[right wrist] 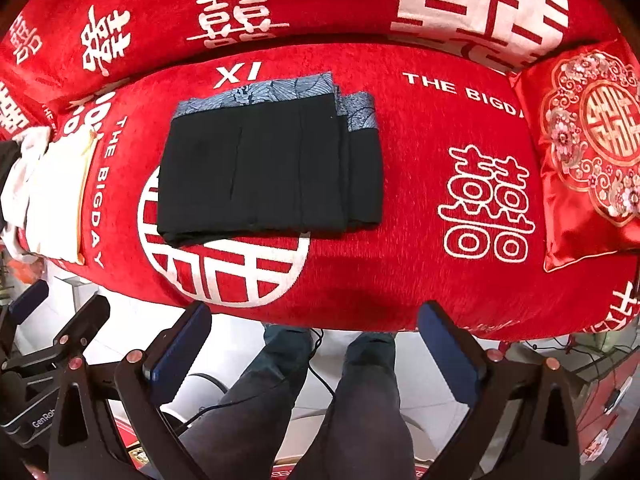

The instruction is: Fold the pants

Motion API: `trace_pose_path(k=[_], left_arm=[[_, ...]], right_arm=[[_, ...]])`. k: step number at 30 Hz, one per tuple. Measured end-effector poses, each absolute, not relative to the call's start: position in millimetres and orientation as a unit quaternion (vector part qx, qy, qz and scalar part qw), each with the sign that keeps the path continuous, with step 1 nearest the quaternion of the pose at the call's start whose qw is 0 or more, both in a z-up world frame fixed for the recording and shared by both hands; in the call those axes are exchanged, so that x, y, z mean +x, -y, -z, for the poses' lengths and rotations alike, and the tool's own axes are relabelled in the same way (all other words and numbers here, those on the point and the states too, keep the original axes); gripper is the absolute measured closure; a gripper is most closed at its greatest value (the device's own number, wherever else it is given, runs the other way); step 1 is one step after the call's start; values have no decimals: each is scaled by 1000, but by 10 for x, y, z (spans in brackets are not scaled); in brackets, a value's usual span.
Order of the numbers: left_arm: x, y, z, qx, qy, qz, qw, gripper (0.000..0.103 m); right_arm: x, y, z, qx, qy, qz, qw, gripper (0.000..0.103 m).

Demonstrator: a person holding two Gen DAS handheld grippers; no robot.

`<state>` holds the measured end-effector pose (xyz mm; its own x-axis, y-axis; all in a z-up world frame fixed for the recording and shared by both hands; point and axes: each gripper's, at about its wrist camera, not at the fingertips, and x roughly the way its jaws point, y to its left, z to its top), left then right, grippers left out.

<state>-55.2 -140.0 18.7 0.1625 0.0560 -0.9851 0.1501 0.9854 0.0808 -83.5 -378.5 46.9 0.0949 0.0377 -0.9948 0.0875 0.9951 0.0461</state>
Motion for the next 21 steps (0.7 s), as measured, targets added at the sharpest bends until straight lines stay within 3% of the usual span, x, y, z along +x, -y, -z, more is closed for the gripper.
trace_pose_path(k=[21], left_arm=[[-490,1404,-146,74,-653,30,753,1]], right_arm=[[-781,3744,-468,41,-672,15,739,0]])
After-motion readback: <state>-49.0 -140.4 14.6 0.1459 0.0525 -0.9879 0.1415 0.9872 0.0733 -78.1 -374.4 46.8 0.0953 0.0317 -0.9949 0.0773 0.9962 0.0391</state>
